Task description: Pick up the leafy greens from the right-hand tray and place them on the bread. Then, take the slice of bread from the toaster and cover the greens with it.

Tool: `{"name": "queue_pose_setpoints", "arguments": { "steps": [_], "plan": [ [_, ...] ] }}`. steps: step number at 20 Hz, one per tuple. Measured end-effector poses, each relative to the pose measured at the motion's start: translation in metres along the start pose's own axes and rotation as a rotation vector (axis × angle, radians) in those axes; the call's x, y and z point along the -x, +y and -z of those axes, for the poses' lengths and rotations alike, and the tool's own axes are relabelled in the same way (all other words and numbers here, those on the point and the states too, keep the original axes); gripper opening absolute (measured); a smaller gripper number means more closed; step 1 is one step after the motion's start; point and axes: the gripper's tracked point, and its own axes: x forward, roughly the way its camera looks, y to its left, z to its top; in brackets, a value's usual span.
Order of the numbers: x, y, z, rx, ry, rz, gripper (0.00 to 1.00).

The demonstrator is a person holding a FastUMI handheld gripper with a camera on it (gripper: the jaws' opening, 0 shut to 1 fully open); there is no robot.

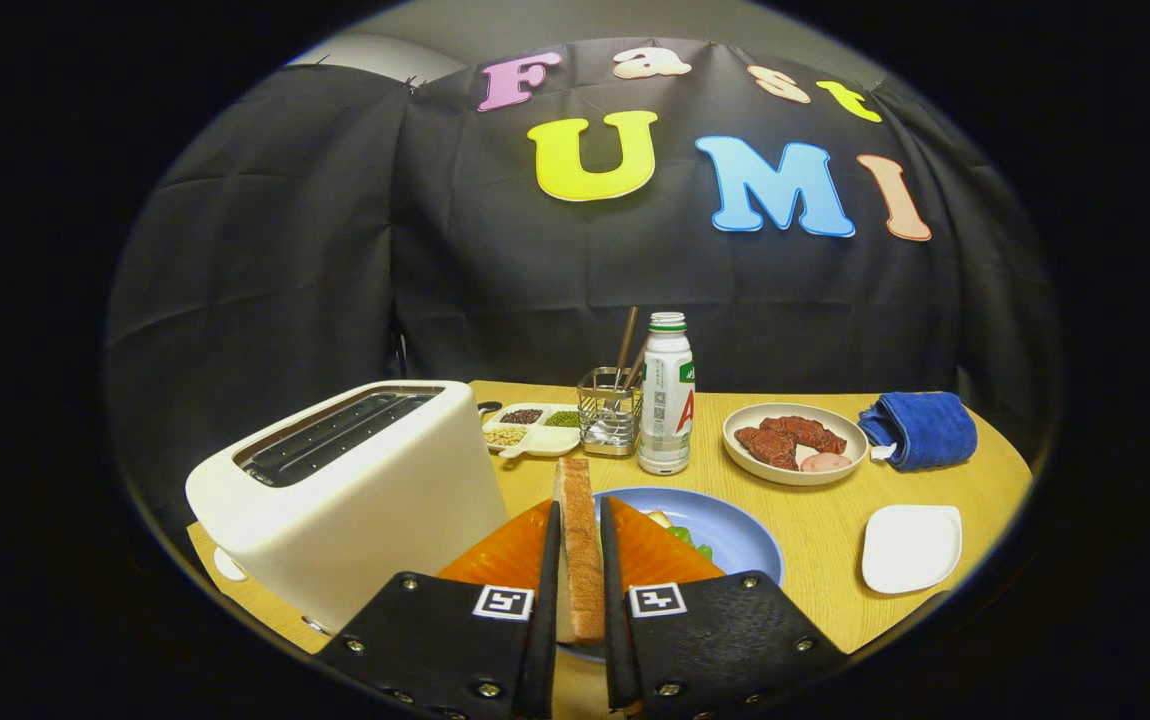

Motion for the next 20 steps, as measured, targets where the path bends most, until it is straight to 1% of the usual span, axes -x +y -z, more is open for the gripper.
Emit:
{"name": "queue_pose_setpoints", "arguments": {
  "steps": [4,10,11,12,17,20],
  "plan": [
    [-0.005,-0.011,0.002,0.012,0.003,0.015,0.21],
    [-0.010,-0.027,0.005,-0.016,0.023,0.020,0.21],
    [-0.011,-0.032,0.006,-0.018,0.027,0.032,0.28],
    [-0.013,-0.035,0.007,-0.024,0.032,0.034,0.29],
    [-0.015,-0.046,0.011,-0.045,0.050,0.047,0.29],
    [-0.017,-0.050,0.014,-0.059,0.064,0.035,0.29]
  ]
}}
